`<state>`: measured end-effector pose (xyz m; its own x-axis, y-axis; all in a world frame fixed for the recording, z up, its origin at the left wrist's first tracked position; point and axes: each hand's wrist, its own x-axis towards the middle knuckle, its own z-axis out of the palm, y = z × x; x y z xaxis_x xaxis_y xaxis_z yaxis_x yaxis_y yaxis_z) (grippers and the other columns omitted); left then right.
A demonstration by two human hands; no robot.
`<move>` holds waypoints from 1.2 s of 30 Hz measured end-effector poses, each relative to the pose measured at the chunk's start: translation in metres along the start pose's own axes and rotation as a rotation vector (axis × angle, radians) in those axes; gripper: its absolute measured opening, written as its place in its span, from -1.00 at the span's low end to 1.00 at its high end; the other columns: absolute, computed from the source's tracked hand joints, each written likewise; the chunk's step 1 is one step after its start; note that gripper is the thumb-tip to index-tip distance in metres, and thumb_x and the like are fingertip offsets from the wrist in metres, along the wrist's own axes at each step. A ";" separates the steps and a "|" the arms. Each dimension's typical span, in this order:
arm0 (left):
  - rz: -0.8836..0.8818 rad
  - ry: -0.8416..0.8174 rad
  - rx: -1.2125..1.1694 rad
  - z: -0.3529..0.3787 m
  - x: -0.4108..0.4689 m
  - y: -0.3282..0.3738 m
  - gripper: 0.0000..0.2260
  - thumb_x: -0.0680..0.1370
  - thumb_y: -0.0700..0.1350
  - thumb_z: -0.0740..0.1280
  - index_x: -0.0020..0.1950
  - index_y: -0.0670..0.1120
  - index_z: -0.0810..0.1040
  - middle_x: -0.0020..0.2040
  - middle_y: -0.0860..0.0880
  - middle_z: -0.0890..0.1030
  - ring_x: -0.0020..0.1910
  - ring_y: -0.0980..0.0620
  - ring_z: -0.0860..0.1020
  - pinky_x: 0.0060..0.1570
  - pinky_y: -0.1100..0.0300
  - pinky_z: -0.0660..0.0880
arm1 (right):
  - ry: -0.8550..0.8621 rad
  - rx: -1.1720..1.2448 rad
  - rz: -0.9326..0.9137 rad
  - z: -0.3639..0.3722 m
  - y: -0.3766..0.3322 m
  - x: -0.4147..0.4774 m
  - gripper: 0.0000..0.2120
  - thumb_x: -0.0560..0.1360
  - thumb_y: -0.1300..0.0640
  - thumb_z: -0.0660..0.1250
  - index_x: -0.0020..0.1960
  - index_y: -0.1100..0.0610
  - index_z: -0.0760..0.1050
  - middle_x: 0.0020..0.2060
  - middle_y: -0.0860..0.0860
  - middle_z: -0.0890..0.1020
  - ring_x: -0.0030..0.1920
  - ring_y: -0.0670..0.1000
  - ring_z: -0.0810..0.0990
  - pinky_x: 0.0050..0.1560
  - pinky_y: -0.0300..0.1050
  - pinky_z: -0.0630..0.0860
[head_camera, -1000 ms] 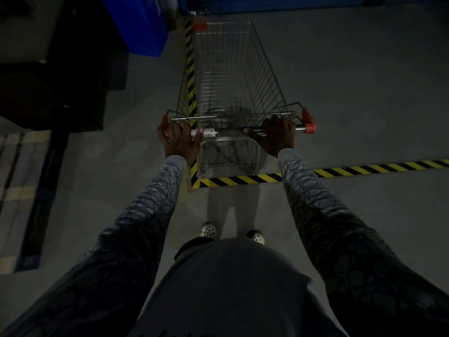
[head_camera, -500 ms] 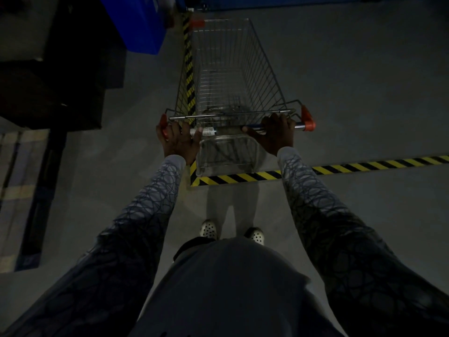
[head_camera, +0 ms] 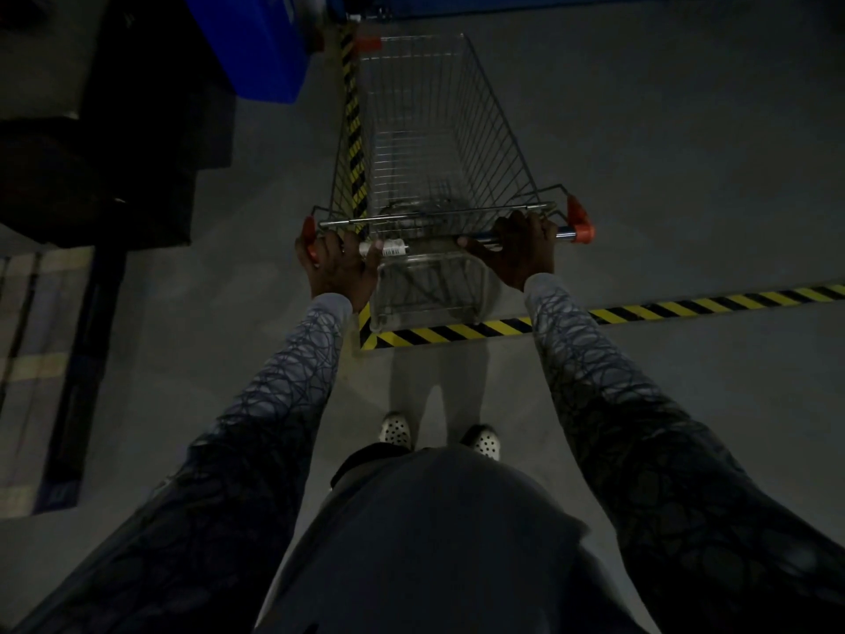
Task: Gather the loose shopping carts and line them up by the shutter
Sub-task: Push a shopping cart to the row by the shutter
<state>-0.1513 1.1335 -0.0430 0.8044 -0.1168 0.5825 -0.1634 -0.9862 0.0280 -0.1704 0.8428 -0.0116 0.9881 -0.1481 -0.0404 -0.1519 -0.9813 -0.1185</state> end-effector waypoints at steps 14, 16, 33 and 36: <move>-0.024 -0.149 -0.044 0.008 -0.002 -0.003 -0.53 0.65 0.21 0.13 -0.04 -0.19 0.53 -0.12 -0.18 0.52 0.06 -0.19 0.48 0.43 -0.29 0.17 | -0.012 0.019 -0.029 -0.001 0.003 0.003 -0.12 0.42 -0.64 -0.11 0.13 0.06 0.57 0.17 0.05 0.56 0.27 0.21 0.46 0.36 0.26 0.29; -0.027 -0.143 -0.040 0.009 -0.002 -0.003 -0.52 0.65 0.22 0.12 -0.03 -0.18 0.53 -0.13 -0.18 0.52 0.06 -0.18 0.47 0.42 -0.30 0.18 | -0.010 0.021 -0.030 -0.002 0.003 0.004 -0.09 0.40 -0.65 -0.14 0.14 0.06 0.57 0.16 0.05 0.56 0.27 0.21 0.46 0.35 0.25 0.30; -0.078 -0.206 -0.178 -0.014 -0.032 0.025 -0.50 0.62 0.12 0.28 0.45 -0.15 0.41 0.42 -0.31 0.40 0.49 -0.29 0.22 0.52 -0.23 -0.17 | 0.511 0.240 0.111 0.035 -0.006 -0.030 -0.40 0.54 -0.37 0.27 0.31 0.09 0.52 0.40 0.14 0.46 0.46 0.15 0.36 0.47 0.27 0.13; 0.062 -0.294 -0.207 -0.024 -0.064 0.047 -0.44 0.59 0.11 0.29 0.53 -0.10 0.34 0.49 -0.27 0.33 0.51 -0.25 0.19 0.52 -0.19 -0.25 | 0.451 0.325 0.191 0.054 -0.013 -0.059 -0.37 0.57 -0.27 0.29 0.48 0.10 0.35 0.53 0.13 0.31 0.55 0.13 0.21 0.50 0.32 0.05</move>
<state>-0.2238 1.0977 -0.0593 0.9145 -0.2339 0.3303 -0.3047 -0.9350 0.1814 -0.2280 0.8706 -0.0613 0.8435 -0.4260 0.3271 -0.2562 -0.8545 -0.4519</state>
